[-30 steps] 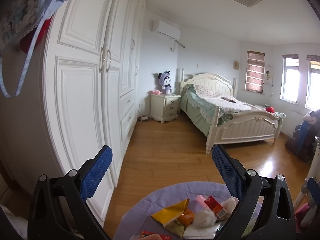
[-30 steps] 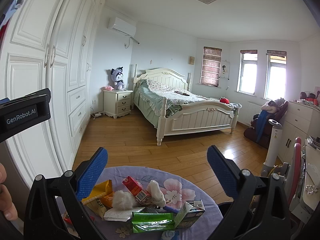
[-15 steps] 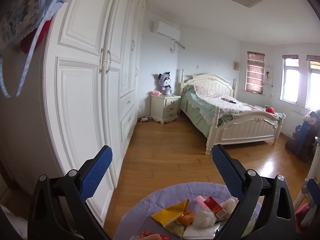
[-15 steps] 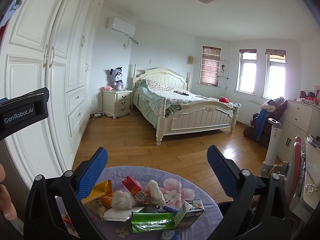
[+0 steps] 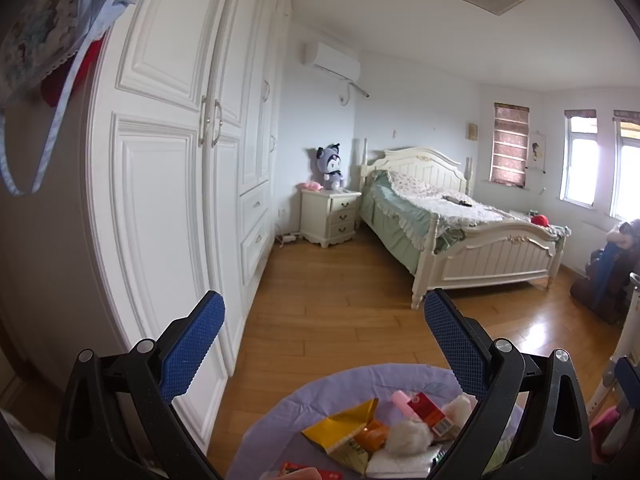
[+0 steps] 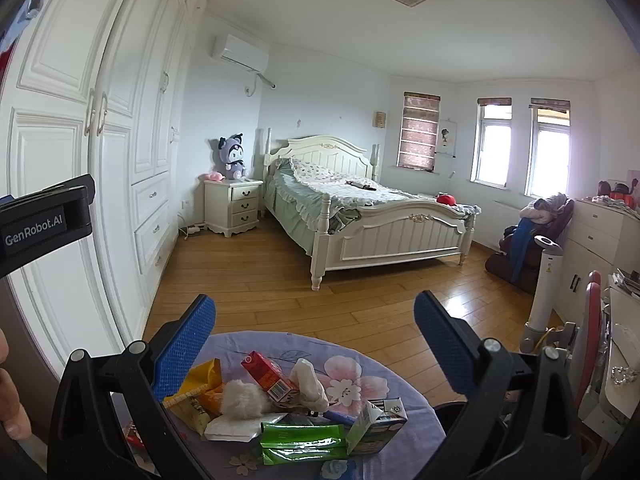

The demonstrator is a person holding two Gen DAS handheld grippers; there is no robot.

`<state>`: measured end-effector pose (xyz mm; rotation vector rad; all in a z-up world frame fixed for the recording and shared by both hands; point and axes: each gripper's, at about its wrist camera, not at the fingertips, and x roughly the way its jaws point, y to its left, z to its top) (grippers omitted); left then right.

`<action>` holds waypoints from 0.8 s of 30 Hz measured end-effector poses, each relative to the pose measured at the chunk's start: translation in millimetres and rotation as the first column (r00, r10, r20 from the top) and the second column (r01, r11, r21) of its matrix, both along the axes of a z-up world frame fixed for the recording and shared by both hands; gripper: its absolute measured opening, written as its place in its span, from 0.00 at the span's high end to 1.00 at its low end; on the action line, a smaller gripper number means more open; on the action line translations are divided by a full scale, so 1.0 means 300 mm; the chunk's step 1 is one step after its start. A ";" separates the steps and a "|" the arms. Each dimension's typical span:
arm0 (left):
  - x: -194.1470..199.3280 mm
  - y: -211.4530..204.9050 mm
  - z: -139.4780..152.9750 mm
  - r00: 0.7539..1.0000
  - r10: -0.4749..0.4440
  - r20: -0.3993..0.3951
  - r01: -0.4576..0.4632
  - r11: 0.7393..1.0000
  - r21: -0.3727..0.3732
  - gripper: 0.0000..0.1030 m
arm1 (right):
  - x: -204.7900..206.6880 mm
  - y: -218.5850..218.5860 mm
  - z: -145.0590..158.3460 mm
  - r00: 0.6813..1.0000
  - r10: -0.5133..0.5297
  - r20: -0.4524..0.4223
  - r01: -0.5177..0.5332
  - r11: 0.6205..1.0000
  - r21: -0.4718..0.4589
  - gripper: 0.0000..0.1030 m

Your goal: Collect trash

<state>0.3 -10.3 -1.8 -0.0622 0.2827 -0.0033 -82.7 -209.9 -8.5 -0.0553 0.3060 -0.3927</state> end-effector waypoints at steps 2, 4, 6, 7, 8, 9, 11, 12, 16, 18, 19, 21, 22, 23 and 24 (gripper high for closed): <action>-0.001 0.001 -0.003 1.000 0.000 0.000 0.000 1.000 0.000 0.04 | 0.000 -0.004 -0.002 1.000 -0.004 -0.004 0.004 1.000 0.001 0.04; -0.001 0.000 -0.003 1.000 -0.001 0.001 0.001 1.000 0.001 0.04 | -0.002 -0.010 -0.002 1.000 -0.007 -0.004 0.007 1.000 0.003 0.04; 0.000 0.001 -0.004 1.000 -0.002 -0.001 0.002 1.000 0.002 0.04 | -0.003 -0.013 -0.001 1.000 -0.010 -0.004 0.010 1.000 0.005 0.04; 0.002 0.002 -0.004 1.000 -0.002 -0.001 0.002 1.000 0.002 0.04 | -0.003 -0.013 -0.001 1.000 -0.010 -0.004 0.010 1.000 0.003 0.04; 0.002 0.003 -0.006 1.000 -0.004 0.001 0.004 1.000 0.002 0.04 | -0.004 -0.014 0.000 1.000 -0.011 -0.003 0.011 1.000 0.002 0.04; 0.002 0.002 -0.006 1.000 -0.005 0.002 0.005 1.000 0.003 0.04 | -0.005 -0.015 0.000 1.000 -0.012 -0.002 0.012 1.000 0.000 0.04; 0.003 0.002 -0.010 1.000 -0.008 0.000 0.008 1.000 0.004 0.04 | -0.002 -0.017 -0.003 1.000 -0.010 -0.001 0.010 1.000 -0.001 0.04; 0.004 0.001 -0.013 1.000 -0.009 -0.003 0.009 1.000 0.004 0.04 | -0.001 -0.019 -0.004 1.000 -0.008 -0.002 0.008 1.000 -0.001 0.04; 0.003 -0.001 -0.038 1.000 -0.016 -0.016 0.017 1.000 0.018 0.04 | 0.011 -0.053 -0.017 0.999 -0.031 -0.030 0.030 1.000 -0.006 0.04; 0.008 -0.003 -0.052 0.999 -0.017 -0.028 0.018 1.000 0.015 0.04 | 0.012 -0.081 -0.027 0.998 -0.052 -0.040 0.052 0.999 0.003 0.04; 0.010 -0.002 -0.057 0.999 -0.025 -0.029 0.025 1.000 0.010 0.05 | 0.011 -0.097 -0.030 0.997 -0.059 -0.043 0.060 0.998 0.011 0.04; 0.016 -0.003 -0.067 0.999 -0.037 -0.034 0.037 0.999 0.004 0.05 | 0.008 -0.120 -0.035 0.996 -0.072 -0.046 0.073 0.997 0.023 0.04; 0.019 -0.006 -0.069 0.998 -0.047 -0.039 0.047 0.999 0.001 0.05 | 0.007 -0.129 -0.037 0.996 -0.075 -0.047 0.076 0.997 0.021 0.04; 0.021 -0.006 -0.076 0.997 -0.060 -0.044 0.060 0.998 -0.003 0.05 | 0.008 -0.131 -0.038 0.996 -0.078 -0.050 0.079 0.997 0.015 0.04; 0.024 -0.009 -0.084 0.997 -0.066 -0.051 0.066 0.998 0.000 0.05 | 0.008 -0.136 -0.041 0.996 -0.075 -0.054 0.076 0.997 0.006 0.04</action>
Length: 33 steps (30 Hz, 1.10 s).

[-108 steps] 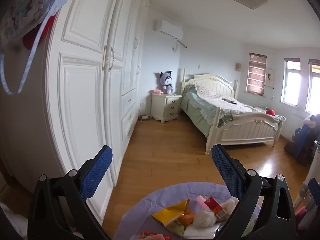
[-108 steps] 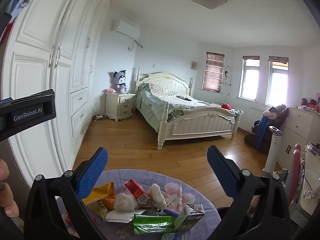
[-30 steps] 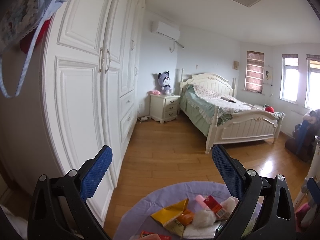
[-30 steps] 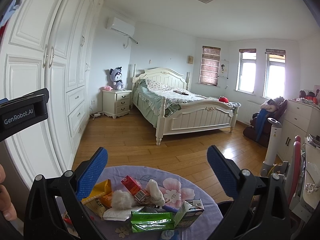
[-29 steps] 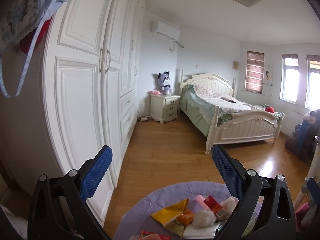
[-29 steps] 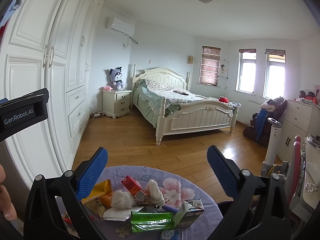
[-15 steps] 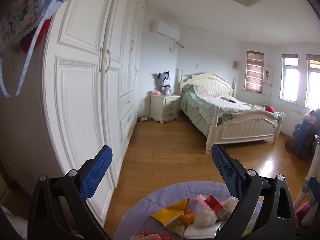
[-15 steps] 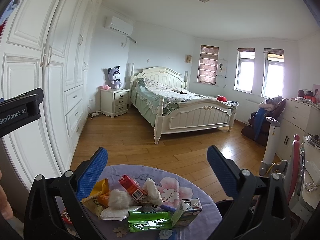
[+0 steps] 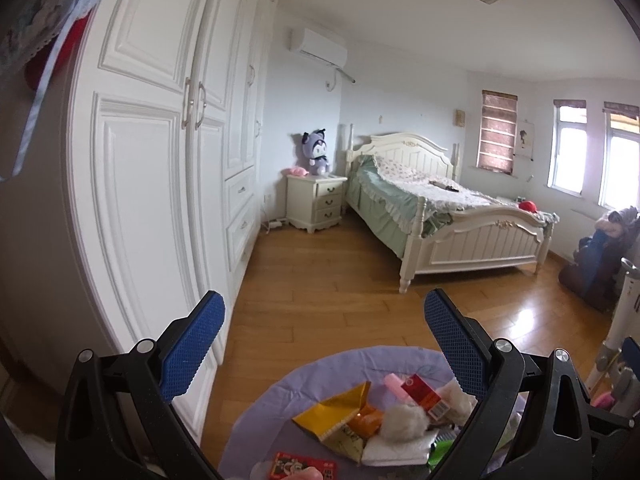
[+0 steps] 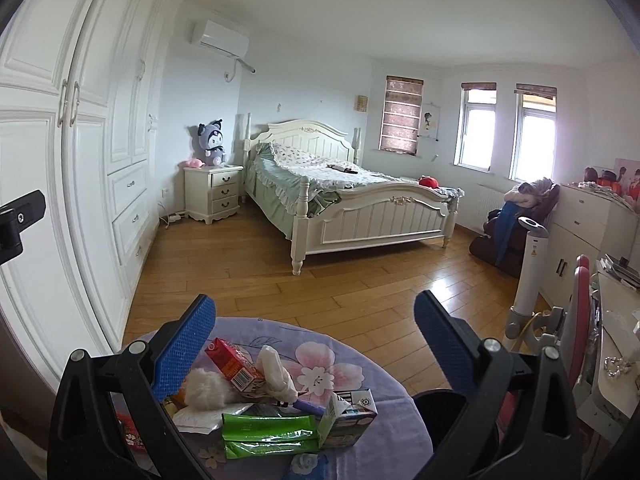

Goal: Collect trash
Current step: 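Grasp the red milk box with the left tool while the right tool grasps the white drink box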

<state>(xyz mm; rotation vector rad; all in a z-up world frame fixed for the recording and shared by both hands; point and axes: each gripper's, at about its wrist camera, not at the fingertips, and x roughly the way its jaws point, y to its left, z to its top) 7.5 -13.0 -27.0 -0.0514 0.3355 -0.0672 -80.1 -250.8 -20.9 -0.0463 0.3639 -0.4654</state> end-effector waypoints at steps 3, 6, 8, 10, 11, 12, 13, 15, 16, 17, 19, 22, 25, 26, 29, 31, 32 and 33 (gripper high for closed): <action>0.013 -0.012 -0.034 0.999 -0.018 -0.027 0.019 0.999 0.031 0.05 | 0.011 -0.038 -0.018 0.999 -0.005 -0.037 0.004 1.000 -0.019 0.04; 0.037 -0.009 -0.078 0.997 0.011 -0.073 -0.009 1.000 0.026 0.05 | 0.014 -0.087 -0.034 0.998 -0.027 -0.056 0.027 1.000 0.002 0.04; 0.043 -0.016 -0.098 0.997 0.004 -0.079 -0.002 1.000 0.030 0.05 | 0.010 -0.110 -0.040 0.998 -0.041 -0.054 0.042 0.999 0.015 0.04; 0.055 -0.034 -0.114 0.996 0.000 -0.090 0.005 0.999 0.054 0.05 | 0.011 -0.120 -0.045 0.998 -0.042 -0.054 0.043 0.999 0.018 0.04; 0.058 -0.041 -0.120 0.996 -0.008 -0.090 0.014 0.998 0.064 0.05 | 0.016 -0.123 -0.050 0.997 -0.040 -0.058 0.041 0.999 0.013 0.04; 0.058 -0.048 -0.126 0.996 -0.017 -0.090 0.024 0.997 0.073 0.05 | 0.022 -0.126 -0.058 0.997 -0.032 -0.068 0.032 0.999 0.008 0.04; 0.058 -0.053 -0.137 0.995 -0.023 -0.095 0.031 0.996 0.085 0.05 | 0.029 -0.131 -0.066 0.997 -0.021 -0.080 0.022 1.000 0.006 0.04; 0.053 -0.055 -0.164 0.993 -0.042 -0.109 0.054 0.993 0.106 0.05 | 0.046 -0.157 -0.093 0.992 0.022 -0.123 -0.019 1.000 0.021 0.04; 0.055 -0.053 -0.186 0.992 -0.057 -0.116 0.071 0.990 0.118 0.05 | 0.058 -0.178 -0.112 0.987 0.038 -0.157 -0.033 0.999 0.031 0.04; 0.051 -0.049 -0.209 0.989 -0.074 -0.130 0.091 0.987 0.130 0.05 | 0.068 -0.193 -0.129 0.982 0.047 -0.183 -0.041 0.999 0.036 0.04; 0.045 -0.032 -0.272 0.975 -0.122 -0.186 0.148 0.980 0.136 0.05 | 0.079 -0.237 -0.163 0.968 0.096 -0.234 -0.083 0.994 0.066 0.04; 0.053 -0.007 -0.400 0.931 -0.183 -0.315 0.235 0.962 0.138 0.05 | 0.097 -0.305 -0.226 0.922 0.229 -0.312 -0.185 0.969 0.165 0.04; 0.064 0.012 -0.526 0.895 -0.187 -0.406 0.279 0.943 0.180 0.05 | 0.128 -0.331 -0.309 0.843 0.345 -0.412 -0.275 0.936 0.220 0.04; 0.067 0.015 -0.564 0.887 -0.179 -0.427 0.286 0.937 0.201 0.05 | 0.138 -0.335 -0.341 0.814 0.363 -0.454 -0.295 0.931 0.215 0.04; 0.087 -0.002 -0.631 0.853 -0.230 -0.468 0.356 0.912 0.202 0.05 | 0.151 -0.348 -0.423 0.787 0.340 -0.515 -0.298 0.940 0.166 0.05; 0.115 -0.034 -0.652 0.836 -0.282 -0.471 0.404 0.897 0.179 0.05 | 0.170 -0.362 -0.469 0.768 0.376 -0.519 -0.305 0.926 0.221 0.05; 0.124 -0.052 -0.663 0.821 -0.314 -0.476 0.432 0.887 0.161 0.05 | 0.179 -0.365 -0.486 0.768 0.384 -0.513 -0.302 0.923 0.238 0.05; 0.137 -0.064 -0.676 0.801 -0.349 -0.486 0.465 0.874 0.140 0.05 | 0.185 -0.370 -0.506 0.771 0.391 -0.503 -0.299 0.919 0.256 0.05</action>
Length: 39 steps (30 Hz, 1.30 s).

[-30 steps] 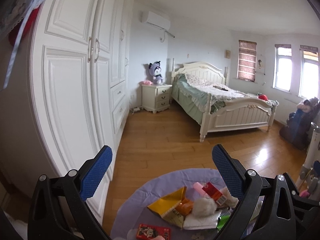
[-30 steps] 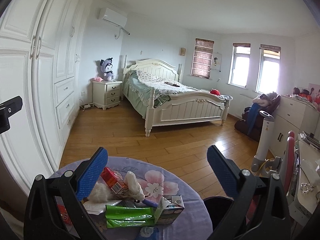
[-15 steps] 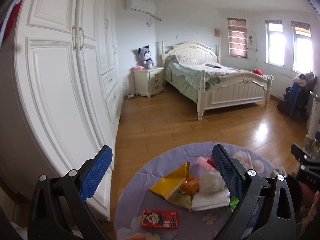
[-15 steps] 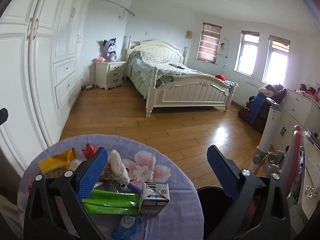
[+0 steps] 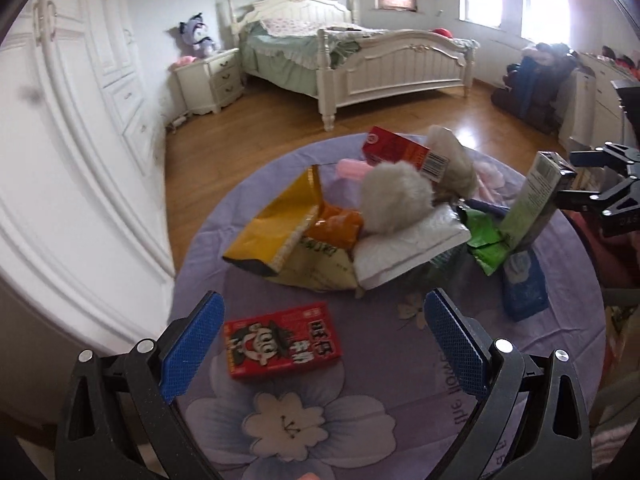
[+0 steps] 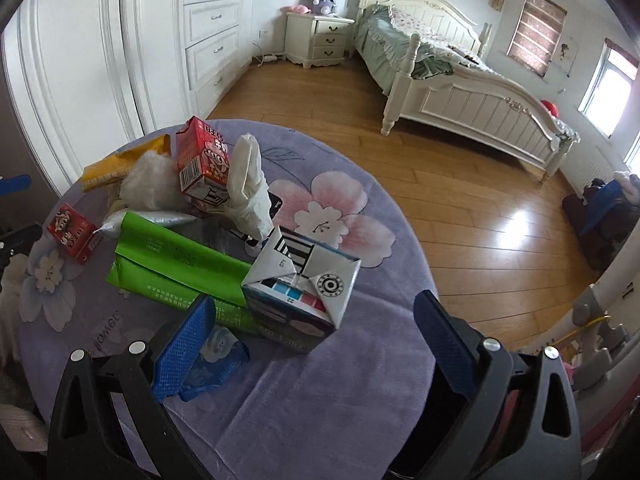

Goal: Collect trash
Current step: 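Grasp the red milk box with the left tool while the right tool grasps the white drink box, then carry both boxes to the black bin and release them inside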

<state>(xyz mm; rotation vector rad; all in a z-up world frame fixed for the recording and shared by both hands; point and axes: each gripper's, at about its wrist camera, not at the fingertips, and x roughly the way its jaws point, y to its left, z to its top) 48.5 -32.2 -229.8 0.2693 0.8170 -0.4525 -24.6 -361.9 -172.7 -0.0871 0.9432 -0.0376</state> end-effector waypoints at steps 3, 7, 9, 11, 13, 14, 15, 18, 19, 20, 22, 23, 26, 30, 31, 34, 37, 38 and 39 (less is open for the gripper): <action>0.016 -0.005 -0.025 0.999 -0.039 -0.023 0.039 0.999 -0.021 0.05 | 0.036 0.003 -0.052 1.000 -0.004 0.001 0.004 0.998 0.056 0.06; 0.045 0.048 -0.077 0.999 0.031 -0.038 -0.032 0.999 -0.004 0.05 | 0.062 -0.011 -0.081 1.000 0.021 -0.012 -0.019 0.990 0.138 0.45; 0.046 0.079 -0.096 0.994 0.097 -0.052 -0.096 0.995 0.022 0.05 | 0.068 -0.006 -0.086 0.999 0.033 -0.005 -0.032 0.987 0.155 0.53; 0.045 0.096 -0.126 0.987 0.133 -0.086 -0.130 0.991 0.037 0.05 | 0.077 0.011 -0.089 0.999 0.048 0.007 -0.048 0.990 0.132 0.54; 0.043 0.086 -0.152 0.984 0.144 -0.107 -0.137 0.988 0.070 0.05 | 0.080 0.025 -0.088 0.998 0.065 0.008 -0.065 0.988 0.138 0.55; 0.042 0.080 -0.161 0.984 0.139 -0.114 -0.130 0.988 0.089 0.05 | 0.085 0.032 -0.090 0.997 0.078 0.008 -0.079 0.987 0.139 0.55; 0.045 0.072 -0.169 0.985 0.129 -0.116 -0.117 0.987 0.109 0.05 | 0.087 0.040 -0.090 0.996 0.091 0.007 -0.091 0.986 0.141 0.55; 0.059 0.072 -0.190 0.992 0.075 -0.105 -0.060 0.987 0.146 0.05 | 0.094 0.063 -0.084 0.993 0.119 0.001 -0.118 0.981 0.153 0.55; 0.065 0.070 -0.188 0.995 0.023 -0.094 -0.009 0.989 0.146 0.05 | 0.099 0.067 -0.083 0.992 0.126 -0.004 -0.124 0.980 0.156 0.55; 0.065 0.078 -0.181 0.996 -0.041 -0.079 0.052 0.988 0.146 0.05 | 0.104 0.068 -0.081 0.991 0.131 -0.008 -0.128 0.979 0.159 0.55; 0.081 0.069 -0.187 0.980 -0.193 -0.057 0.200 0.963 0.182 0.05 | 0.110 0.073 -0.075 0.990 0.142 -0.015 -0.137 0.977 0.164 0.55; 0.094 0.061 -0.196 0.963 -0.261 -0.064 0.269 0.937 0.222 0.05 | 0.111 0.076 -0.071 0.989 0.144 -0.019 -0.140 0.977 0.159 0.55; 0.131 0.041 -0.232 0.893 -0.432 -0.122 0.448 0.840 0.307 0.05 | 0.116 0.087 -0.068 0.988 0.149 -0.027 -0.144 0.979 0.146 0.55; 0.170 0.005 -0.280 0.803 -0.566 -0.185 0.593 0.729 0.341 0.05 | 0.115 0.099 -0.067 0.990 0.137 -0.040 -0.130 0.982 0.137 0.55; 0.179 -0.002 -0.290 0.783 -0.587 -0.204 0.620 0.712 0.330 0.05 | 0.114 0.099 -0.068 0.990 0.131 -0.044 -0.124 0.983 0.136 0.55; 0.210 -0.014 -0.297 0.726 -0.630 -0.274 0.683 0.707 0.183 0.38 | 0.116 0.099 -0.076 0.992 0.115 -0.058 -0.106 0.985 0.138 0.55; 0.216 -0.001 -0.297 0.740 -0.608 -0.289 0.660 0.740 0.133 0.50 | 0.108 0.105 -0.069 0.993 0.104 -0.055 -0.095 0.984 0.152 0.55; 0.213 0.001 -0.295 0.752 -0.594 -0.286 0.645 0.753 0.130 0.50 | 0.105 0.108 -0.065 0.993 0.103 -0.052 -0.094 0.983 0.156 0.55; 0.222 -0.001 -0.300 0.763 -0.580 -0.287 0.630 0.767 0.125 0.50 | 0.099 0.111 -0.060 0.994 0.103 -0.047 -0.095 0.983 0.155 0.55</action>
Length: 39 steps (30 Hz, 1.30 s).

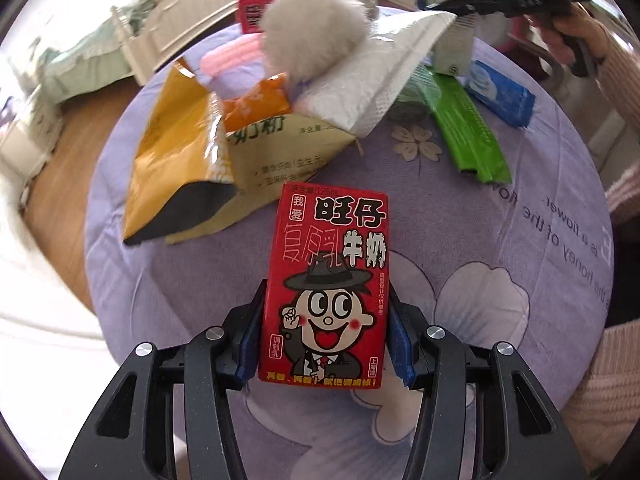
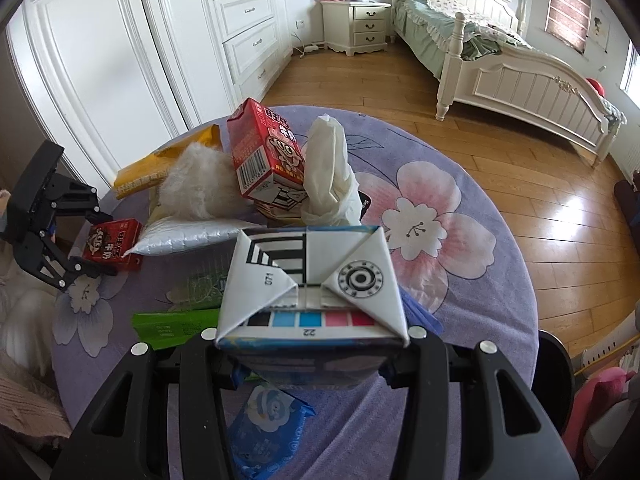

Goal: Collect trash
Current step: 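Carry both boxes to the black bin and release them inside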

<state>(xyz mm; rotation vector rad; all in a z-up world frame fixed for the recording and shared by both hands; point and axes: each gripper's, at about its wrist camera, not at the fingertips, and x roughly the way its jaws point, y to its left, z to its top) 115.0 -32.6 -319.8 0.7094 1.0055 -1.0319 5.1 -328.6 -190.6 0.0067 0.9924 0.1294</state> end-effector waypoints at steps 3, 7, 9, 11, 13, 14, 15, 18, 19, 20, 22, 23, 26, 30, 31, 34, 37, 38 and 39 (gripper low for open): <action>-0.038 0.013 0.033 0.998 0.061 0.032 -0.060 0.998 -0.030 0.50 | -0.020 0.002 0.029 1.000 -0.004 0.021 0.004 1.000 0.004 0.55; -0.121 0.010 0.139 0.986 0.144 0.084 -0.134 0.985 -0.107 0.50 | -0.062 -0.016 0.084 0.998 -0.032 0.061 0.032 0.999 0.002 0.55; -0.147 -0.003 0.196 0.980 0.166 0.108 -0.150 0.979 -0.142 0.50 | -0.090 -0.034 0.111 0.996 -0.049 0.078 0.049 0.999 0.001 0.55; -0.184 -0.043 0.252 0.975 0.175 0.139 -0.151 0.974 -0.169 0.50 | -0.121 -0.063 0.132 0.993 -0.071 0.094 0.073 0.997 -0.014 0.55; -0.202 -0.102 0.313 0.971 0.179 0.158 -0.146 0.969 -0.200 0.50 | -0.153 -0.104 0.148 0.988 -0.109 0.110 0.113 0.993 -0.034 0.55; -0.208 -0.148 0.337 0.970 0.179 0.165 -0.141 0.966 -0.217 0.50 | -0.172 -0.121 0.152 0.984 -0.132 0.117 0.138 0.989 -0.047 0.55; -0.215 -0.177 0.368 0.969 0.180 0.169 -0.138 0.962 -0.235 0.50 | -0.189 -0.153 0.156 0.979 -0.162 0.122 0.170 0.984 -0.061 0.55; -0.217 -0.362 0.433 0.972 0.155 0.179 -0.098 0.951 -0.293 0.50 | -0.242 -0.285 0.156 0.951 -0.278 0.135 0.289 0.954 -0.075 0.55; -0.227 -0.462 0.439 0.976 0.127 0.174 -0.069 0.949 -0.307 0.50 | -0.259 -0.340 0.147 0.938 -0.322 0.130 0.333 0.940 -0.080 0.55; -0.236 -0.549 0.446 0.981 0.093 0.171 -0.035 0.948 -0.316 0.50 | -0.279 -0.408 0.135 0.919 -0.375 0.124 0.386 0.918 -0.086 0.55; -0.250 -0.722 0.452 0.987 0.028 0.157 0.024 0.946 -0.323 0.50 | -0.309 -0.534 0.103 0.879 -0.466 0.103 0.476 0.874 -0.101 0.55; -0.259 -0.809 0.443 0.990 -0.019 0.140 0.064 0.942 -0.330 0.50 | -0.321 -0.586 0.087 0.859 -0.503 0.096 0.511 0.853 -0.104 0.55; -0.291 -1.067 0.398 0.989 -0.114 0.093 0.138 0.936 -0.325 0.50 | -0.339 -0.715 0.025 0.807 -0.588 0.062 0.590 0.796 -0.134 0.55; -0.331 -1.332 0.312 0.983 -0.176 0.048 0.183 0.941 -0.286 0.49 | -0.335 -0.829 -0.071 0.750 -0.662 -0.010 0.648 0.737 -0.192 0.52; -0.347 -1.398 0.284 0.984 -0.171 0.056 0.180 0.949 -0.259 0.43 | -0.337 -0.850 -0.091 0.730 -0.684 -0.020 0.667 0.717 -0.203 0.52; -0.383 -1.478 0.250 0.980 -0.163 0.117 0.185 0.959 -0.216 0.19 | -0.352 -0.892 -0.124 0.681 -0.732 -0.018 0.710 0.667 -0.227 0.27; -0.382 -1.506 0.237 0.984 -0.146 0.101 0.165 0.959 -0.229 0.12 | -0.380 -0.897 -0.130 0.652 -0.758 0.021 0.739 0.629 -0.239 0.16; -0.375 -1.503 0.241 0.987 -0.135 0.089 0.153 0.958 -0.241 0.12 | -0.386 -0.902 -0.122 0.647 -0.762 0.023 0.746 0.627 -0.227 0.16; -0.359 -1.483 0.255 0.989 -0.120 0.084 0.137 0.959 -0.248 0.12 | -0.389 -0.899 -0.114 0.646 -0.763 0.026 0.749 0.626 -0.217 0.16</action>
